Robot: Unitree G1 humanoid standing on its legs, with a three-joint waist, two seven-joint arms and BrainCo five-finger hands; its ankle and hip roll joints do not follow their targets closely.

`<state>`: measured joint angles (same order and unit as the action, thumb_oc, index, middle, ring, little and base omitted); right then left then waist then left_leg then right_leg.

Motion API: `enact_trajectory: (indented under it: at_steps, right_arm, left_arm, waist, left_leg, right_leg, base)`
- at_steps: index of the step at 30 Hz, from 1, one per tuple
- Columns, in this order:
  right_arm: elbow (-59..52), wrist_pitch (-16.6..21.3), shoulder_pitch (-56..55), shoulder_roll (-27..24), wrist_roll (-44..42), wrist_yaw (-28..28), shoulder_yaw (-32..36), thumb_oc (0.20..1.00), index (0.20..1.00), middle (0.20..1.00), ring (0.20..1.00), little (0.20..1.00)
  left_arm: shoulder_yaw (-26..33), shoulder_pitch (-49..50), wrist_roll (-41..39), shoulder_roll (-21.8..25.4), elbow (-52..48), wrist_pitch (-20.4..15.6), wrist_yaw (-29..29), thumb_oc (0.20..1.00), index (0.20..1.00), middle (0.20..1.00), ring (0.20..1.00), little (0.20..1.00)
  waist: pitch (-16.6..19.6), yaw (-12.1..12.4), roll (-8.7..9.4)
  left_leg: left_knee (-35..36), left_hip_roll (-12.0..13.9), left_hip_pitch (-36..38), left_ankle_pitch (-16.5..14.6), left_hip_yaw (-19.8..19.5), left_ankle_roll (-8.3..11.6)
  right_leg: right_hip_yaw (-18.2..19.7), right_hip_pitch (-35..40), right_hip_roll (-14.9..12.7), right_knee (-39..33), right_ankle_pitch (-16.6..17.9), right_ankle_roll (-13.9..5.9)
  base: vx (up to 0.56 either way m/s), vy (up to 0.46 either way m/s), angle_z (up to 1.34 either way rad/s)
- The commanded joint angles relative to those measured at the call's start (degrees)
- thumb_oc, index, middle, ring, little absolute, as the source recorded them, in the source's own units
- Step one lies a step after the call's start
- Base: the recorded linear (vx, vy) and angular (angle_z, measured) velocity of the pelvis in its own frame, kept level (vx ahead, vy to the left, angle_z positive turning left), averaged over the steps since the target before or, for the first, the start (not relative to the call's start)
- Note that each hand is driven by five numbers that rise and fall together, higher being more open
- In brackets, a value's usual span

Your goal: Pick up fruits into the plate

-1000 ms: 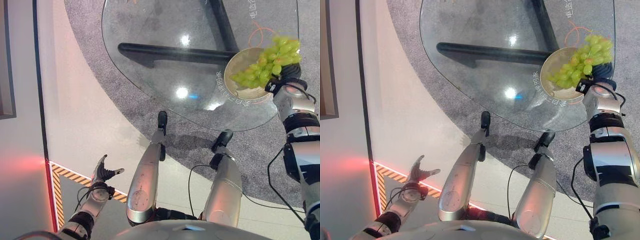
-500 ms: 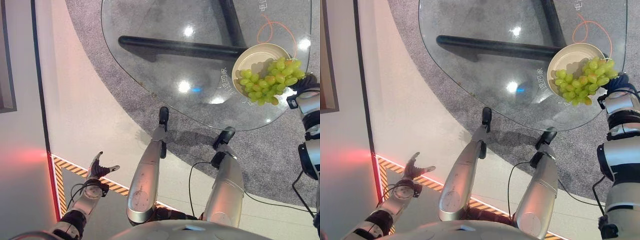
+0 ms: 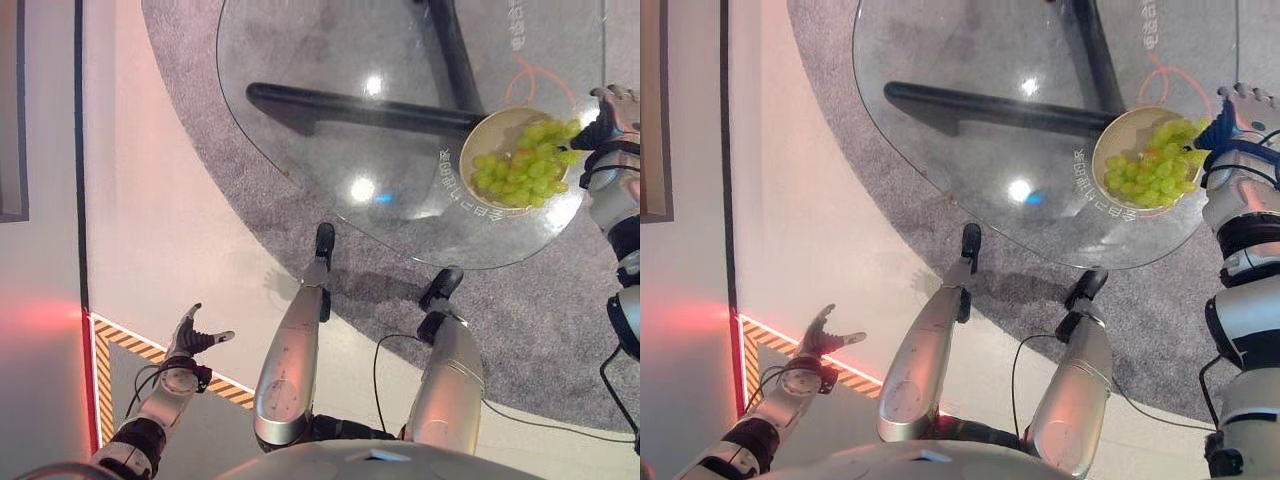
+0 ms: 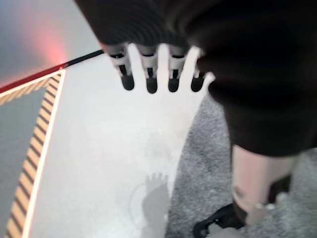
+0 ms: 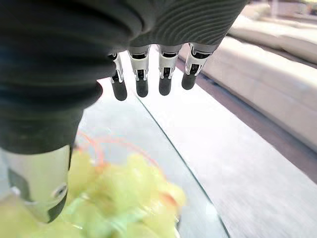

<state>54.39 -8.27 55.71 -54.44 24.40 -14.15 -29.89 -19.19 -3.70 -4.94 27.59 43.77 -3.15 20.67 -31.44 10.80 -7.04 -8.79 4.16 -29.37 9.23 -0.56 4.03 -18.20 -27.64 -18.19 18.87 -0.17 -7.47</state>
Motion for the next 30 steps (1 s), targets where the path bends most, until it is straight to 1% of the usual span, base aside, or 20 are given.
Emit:
enact_trajectory:
  at_steps: [1, 2, 3, 5, 6, 7, 8, 9, 10, 11, 12, 14, 17, 18, 19, 21, 25, 26, 29, 30]
  right_arm:
    - [-1.55, 3.02, -6.16, -2.09, -2.96, 0.98, 1.16, 1.000, 1.000, 1.000, 1.000, 1.000]
    - [-1.91, 3.46, -7.06, -1.84, -3.41, 1.43, 1.60, 1.000, 1.000, 1.000, 1.000, 1.000]
    - [-3.28, 4.18, -10.44, -0.46, -3.11, 3.09, 3.32, 1.000, 1.000, 1.000, 1.000, 1.000]
    - [-5.50, 4.61, -13.90, 0.75, -3.82, 3.59, 4.36, 1.000, 1.000, 1.000, 1.000, 1.000]
    - [-8.90, 4.15, -18.14, 2.25, -4.13, 6.33, 5.87, 1.000, 1.000, 1.000, 1.000, 1.000]
    - [-9.29, 4.23, -18.86, 2.47, -4.29, 6.65, 6.08, 1.000, 1.000, 1.000, 1.000, 1.000]
    - [-12.06, 5.02, -24.17, 4.70, -7.75, 6.54, 7.63, 1.000, 1.000, 1.000, 1.000, 1.000]
    - [-13.45, 5.30, -27.16, 6.42, -9.28, 8.15, 9.23, 1.000, 1.000, 1.000, 1.000, 1.000]
    - [-13.75, 5.25, -27.79, 6.80, -10.08, 8.51, 9.63, 1.000, 1.000, 1.000, 1.000, 1.000]
    - [-15.95, 5.65, -32.75, 10.23, -15.35, 9.55, 12.13, 1.000, 1.000, 1.000, 1.000, 1.000]
    - [-16.32, 5.84, -33.77, 10.85, -16.57, 9.83, 12.56, 1.000, 1.000, 1.000, 1.000, 1.000]
    - [-17.29, 6.82, -41.15, 15.57, -20.44, 13.27, 15.92, 1.000, 1.000, 1.000, 1.000, 1.000]
    - [-14.70, 7.95, -47.48, 21.33, -23.31, 15.75, 17.79, 1.000, 1.000, 1.000, 1.000, 1.000]
    - [-13.82, 7.75, -49.06, 23.09, -24.19, 15.31, 17.86, 1.000, 1.000, 1.000, 1.000, 1.000]
    - [-12.82, 6.59, -50.23, 24.82, -25.13, 15.45, 17.79, 1.000, 1.000, 1.000, 1.000, 1.000]
    - [-10.31, 6.08, -52.32, 27.14, -24.87, 15.58, 18.35, 1.000, 1.000, 1.000, 1.000, 1.000]
    - [-1.83, 5.45, -54.66, 31.09, -24.90, 17.68, 18.73, 1.000, 1.000, 1.000, 1.000, 1.000]
    - [4.09, 6.63, -54.75, 32.52, -24.65, 18.57, 19.13, 1.000, 1.000, 1.000, 1.000, 1.000]
    - [12.00, 7.06, -54.54, 34.36, -24.21, 19.24, 19.30, 1.000, 1.000, 1.000, 1.000, 1.000]
    - [12.28, 6.95, -54.51, 34.43, -24.31, 19.26, 19.31, 1.000, 1.000, 1.000, 1.000, 1.000]
  left_arm:
    - [2.90, 2.30, 0.99, 2.44, 4.52, 2.34, 0.24, 1.000, 1.000, 1.000, 1.000, 1.000]
    - [3.06, 2.12, 1.11, 2.50, 4.80, 2.31, 0.26, 1.000, 1.000, 1.000, 1.000, 1.000]
    - [3.91, 1.24, 1.65, 2.47, 6.34, 2.69, 0.05, 1.000, 1.000, 1.000, 1.000, 1.000]
    - [4.76, 0.50, 2.58, 2.20, 7.52, 3.08, -0.15, 1.000, 1.000, 1.000, 1.000, 1.000]
    - [6.06, -0.28, 3.46, 1.89, 9.24, 3.59, -0.30, 1.000, 1.000, 1.000, 1.000, 1.000]
    - [6.22, -0.32, 3.65, 1.82, 9.47, 3.49, -0.23, 1.000, 1.000, 1.000, 1.000, 1.000]
    - [6.96, -0.78, 4.21, 1.29, 10.80, 4.62, -0.30, 1.000, 1.000, 1.000, 1.000, 1.000]
    - [7.35, -1.06, 4.99, 0.99, 11.86, 4.70, -0.18, 1.000, 1.000, 1.000, 1.000, 1.000]
    - [7.41, -1.17, 5.29, 0.93, 12.13, 4.56, -0.12, 1.000, 1.000, 1.000, 1.000, 1.000]
    - [8.08, -1.73, 5.96, 0.24, 14.15, 4.45, 0.21, 1.000, 1.000, 1.000, 1.000, 1.000]
    - [8.30, -1.92, 6.10, 0.12, 14.42, 4.48, 0.10, 1.000, 1.000, 1.000, 1.000, 1.000]
    - [8.84, -2.17, 7.80, -1.74, 16.51, 4.42, -0.49, 1.000, 1.000, 1.000, 1.000, 1.000]
    - [8.07, -2.37, 10.20, -3.36, 19.39, 4.14, -3.22, 1.000, 1.000, 1.000, 1.000, 1.000]
    - [7.83, -2.35, 10.01, -3.63, 20.76, 3.22, -4.43, 1.000, 1.000, 1.000, 1.000, 1.000]
    - [7.55, -2.56, 9.42, -3.91, 21.47, 3.08, -6.29, 1.000, 1.000, 1.000, 1.000, 1.000]
    - [7.14, -2.39, 9.13, -4.63, 22.41, 2.97, -7.60, 1.000, 1.000, 1.000, 1.000, 1.000]
    - [6.34, -1.89, 8.64, -5.35, 24.24, 3.63, -9.97, 1.000, 1.000, 1.000, 1.000, 1.000]
    - [6.65, -1.84, 9.72, -5.86, 25.66, 3.49, -10.52, 1.000, 1.000, 1.000, 1.000, 1.000]
    - [6.85, -1.53, 10.85, -6.85, 27.72, 4.75, -11.76, 1.000, 1.000, 1.000, 1.000, 1.000]
    - [6.86, -1.53, 10.91, -6.90, 27.82, 4.76, -11.79, 1.000, 1.000, 1.000, 1.000, 1.000]
  waist:
    - [1.64, -1.63, 2.98]
    - [1.64, -1.73, 3.29]
    - [1.64, -2.32, 4.43]
    - [1.64, -2.83, 5.43]
    - [1.81, -3.80, 7.10]
    - [2.03, -3.91, 7.34]
    - [4.42, -4.93, 8.74]
    - [5.93, -5.68, 9.50]
    - [6.37, -5.86, 9.66]
    - [8.72, -7.12, 10.91]
    - [9.33, -7.40, 11.14]
    - [13.09, -8.94, 12.24]
    - [17.36, -10.74, 12.25]
    - [18.37, -11.24, 12.08]
    - [19.33, -11.76, 11.97]
    - [20.78, -12.52, 11.57]
    - [22.54, -13.59, 10.82]
    - [23.02, -13.65, 10.42]
    - [24.06, -13.59, 9.91]
    - [24.08, -13.58, 9.89]
  left_leg:
    - [-1.32, -1.47, 5.47, -7.32, 5.46, -1.43]
    - [-1.12, -1.36, 6.17, -7.38, 5.49, -1.40]
    - [-0.54, -0.83, 8.80, -7.74, 5.64, -1.30]
    - [0.44, -0.19, 11.45, -7.86, 5.93, -1.23]
    - [1.42, 0.47, 15.03, -8.08, 6.29, -1.03]
    - [1.63, 0.59, 15.44, -8.09, 6.34, -0.98]
    - [3.18, 1.37, 18.15, -8.21, 7.01, -0.71]
    - [4.35, 1.85, 19.80, -8.16, 7.48, -0.46]
    - [4.68, 1.95, 19.96, -7.97, 7.56, -0.41]
    - [6.15, 2.73, 22.53, -7.92, 8.31, -0.06]
    - [6.40, 2.88, 22.72, -7.75, 8.48, -0.01]
    - [7.87, 3.78, 25.92, -7.78, 10.33, 0.37]
    - [9.82, 5.00, 29.84, -7.52, 13.23, 0.94]
    - [10.07, 5.16, 30.60, -7.51, 13.79, 0.97]
    - [10.30, 5.34, 31.35, -7.49, 14.24, 0.98]
    - [10.57, 5.42, 32.32, -7.60, 14.82, 1.05]
    - [10.85, 5.54, 33.83, -7.86, 15.61, 1.11]
    - [10.88, 5.49, 34.37, -8.05, 15.51, 1.09]
    - [10.98, 5.42, 35.30, -8.37, 15.27, 1.10]
    - [10.99, 5.41, 35.36, -8.39, 15.27, 1.10]
  right_leg:
    - [0.15, 2.86, 7.33, 0.77, -2.43, 2.41]
    - [0.26, 3.58, 7.44, 0.39, -2.35, 2.33]
    - [0.56, 6.07, 7.50, -0.63, -2.11, 2.00]
    - [0.66, 8.71, 7.63, -1.87, -1.84, 1.71]
    - [1.28, 12.51, 7.97, -4.14, -1.32, 1.31]
    - [1.36, 12.95, 8.02, -4.52, -1.23, 1.27]
    - [1.27, 15.97, 7.95, -7.07, -0.69, 0.86]
    - [1.40, 17.61, 7.89, -8.57, -0.34, 0.59]
    - [1.39, 17.82, 7.88, -9.05, -0.06, 0.54]
    - [2.08, 20.29, 7.70, -11.30, 0.76, -0.05]
    - [2.08, 20.54, 7.65, -11.82, 1.11, -0.13]
    - [1.95, 23.24, 6.90, -14.96, 2.86, -1.08]
    - [1.42, 26.28, 6.15, -16.95, 4.04, -2.01]
    - [1.52, 26.84, 6.05, -16.94, 3.95, -2.14]
    - [1.73, 27.33, 5.98, -16.97, 3.89, -2.29]
    - [2.14, 28.06, 6.03, -17.41, 3.78, -2.33]
    - [3.07, 29.40, 6.17, -18.20, 3.48, -2.25]
    - [3.31, 30.07, 6.27, -18.52, 3.36, -2.14]
    - [3.61, 31.25, 6.44, -19.25, 3.25, -1.96]
    - [3.63, 31.32, 6.45, -19.28, 3.24, -1.95]
  base:
    - [-0.01, 0.001, -0.05]
    - [0.01, -0.006, -0.06]
    - [0.01, -0.009, -0.08]
    - [0.03, -0.013, -0.11]
    - [0.02, -0.007, -0.13]
    - [0.08, 0.006, -0.25]
    - [0.11, 0.021, -0.26]
    - [0.11, 0.022, -0.24]
    - [0.09, 0.009, -0.22]
    - [0.05, -0.001, -0.23]
    - [0.10, -0.009, -0.28]
    - [0.10, -0.012, -0.31]
    - [0.08, 0.014, -0.27]
    - [0.09, 0.032, -0.21]
    - [0.08, 0.031, -0.20]
    - [0.07, 0.032, -0.26]
    - [0.03, 0.042, -0.12]
    - [0.02, 0.022, -0.22]
    - [0.03, 0.019, -0.14]
    - [0.03, 0.023, -0.03]
